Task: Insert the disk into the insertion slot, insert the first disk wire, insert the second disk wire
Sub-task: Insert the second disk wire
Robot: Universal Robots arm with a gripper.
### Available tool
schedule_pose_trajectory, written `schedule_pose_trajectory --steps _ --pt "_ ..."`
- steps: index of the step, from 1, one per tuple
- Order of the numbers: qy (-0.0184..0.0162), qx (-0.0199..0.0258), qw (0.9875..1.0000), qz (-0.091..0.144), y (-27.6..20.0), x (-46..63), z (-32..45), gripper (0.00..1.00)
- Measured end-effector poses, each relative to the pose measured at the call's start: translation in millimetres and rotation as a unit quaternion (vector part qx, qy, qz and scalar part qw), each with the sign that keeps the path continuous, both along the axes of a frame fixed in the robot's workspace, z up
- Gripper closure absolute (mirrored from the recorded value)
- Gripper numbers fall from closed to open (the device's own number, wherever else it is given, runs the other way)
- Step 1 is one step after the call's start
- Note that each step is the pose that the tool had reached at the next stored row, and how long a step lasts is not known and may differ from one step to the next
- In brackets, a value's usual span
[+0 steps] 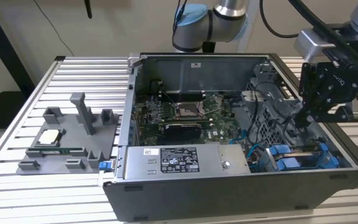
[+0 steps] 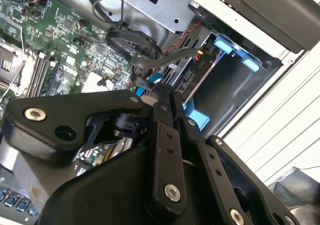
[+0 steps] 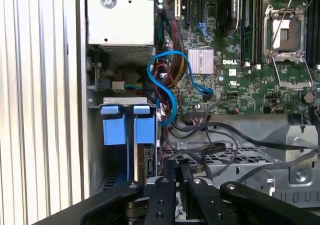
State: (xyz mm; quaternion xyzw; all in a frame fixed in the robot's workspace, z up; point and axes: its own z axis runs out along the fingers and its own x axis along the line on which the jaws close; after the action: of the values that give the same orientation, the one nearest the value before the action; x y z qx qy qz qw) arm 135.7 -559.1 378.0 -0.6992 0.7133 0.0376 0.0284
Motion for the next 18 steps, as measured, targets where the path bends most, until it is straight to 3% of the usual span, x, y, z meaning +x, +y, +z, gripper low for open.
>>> schedule_pose_trajectory --steps 4,8,11,14,16,18 --pt "0.0 0.0003 1.0 0.0 -2.8 -0.7 -4.2 0.84" --pt "-0.0001 0.007 1.0 0.0 -13.5 -1.0 -9.6 0.84" --pt "-0.0006 0.0162 0.9999 0.0 -21.4 -1.1 -12.2 0.84" --pt "-0.0033 0.0332 0.9994 0.0 -23.6 -1.5 -13.4 0.84" --pt "-0.0039 0.0372 0.9993 0.0 -23.7 -1.4 -14.7 0.84" --pt "-0.0039 0.0371 0.9993 0.0 -24.2 -1.5 -15.2 0.84"
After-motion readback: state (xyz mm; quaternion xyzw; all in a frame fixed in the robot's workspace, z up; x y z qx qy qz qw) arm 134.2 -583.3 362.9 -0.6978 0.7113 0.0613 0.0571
